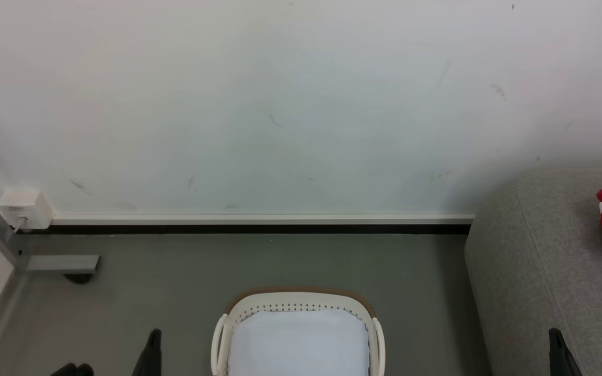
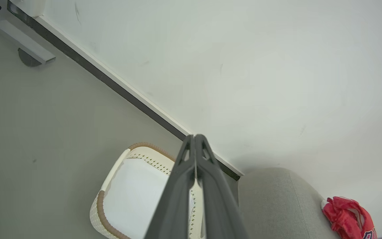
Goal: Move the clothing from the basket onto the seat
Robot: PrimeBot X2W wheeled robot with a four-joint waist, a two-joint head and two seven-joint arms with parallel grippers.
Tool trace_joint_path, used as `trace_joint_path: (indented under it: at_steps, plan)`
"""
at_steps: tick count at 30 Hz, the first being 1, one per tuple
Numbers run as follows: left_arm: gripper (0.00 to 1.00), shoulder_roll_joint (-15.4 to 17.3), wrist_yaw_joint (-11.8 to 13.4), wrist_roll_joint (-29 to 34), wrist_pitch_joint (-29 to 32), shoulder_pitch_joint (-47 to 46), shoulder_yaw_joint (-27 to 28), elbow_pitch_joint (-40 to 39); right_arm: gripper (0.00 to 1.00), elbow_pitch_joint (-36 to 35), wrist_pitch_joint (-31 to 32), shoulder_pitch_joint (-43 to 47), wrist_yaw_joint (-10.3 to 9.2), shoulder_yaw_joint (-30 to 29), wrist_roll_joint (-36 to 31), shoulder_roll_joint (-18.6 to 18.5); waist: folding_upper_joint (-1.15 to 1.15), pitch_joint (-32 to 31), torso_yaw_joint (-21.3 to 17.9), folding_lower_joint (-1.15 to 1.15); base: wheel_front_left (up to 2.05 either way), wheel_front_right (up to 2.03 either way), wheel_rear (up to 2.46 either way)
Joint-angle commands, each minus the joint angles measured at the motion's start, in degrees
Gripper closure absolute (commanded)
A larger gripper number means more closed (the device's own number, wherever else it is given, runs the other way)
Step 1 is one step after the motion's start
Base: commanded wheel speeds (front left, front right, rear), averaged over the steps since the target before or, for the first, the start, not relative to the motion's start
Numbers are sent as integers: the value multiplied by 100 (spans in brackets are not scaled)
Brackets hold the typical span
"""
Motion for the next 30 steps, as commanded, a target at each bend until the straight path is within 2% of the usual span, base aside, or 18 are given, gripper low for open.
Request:
trace_joint_path:
  at_steps: [1,30]
  plan:
    - [100,14,-38,-192,49,-150,54,-96,100,-98,34,-132,-5,-28,197,-60,0,3,-4,-1,0,0,0]
    - [100,-11,-60,-2160,567,-306,328,-335,100,-220,540,-420,-9,-123,2218,-88,0,69,-84,-1,0,0,0]
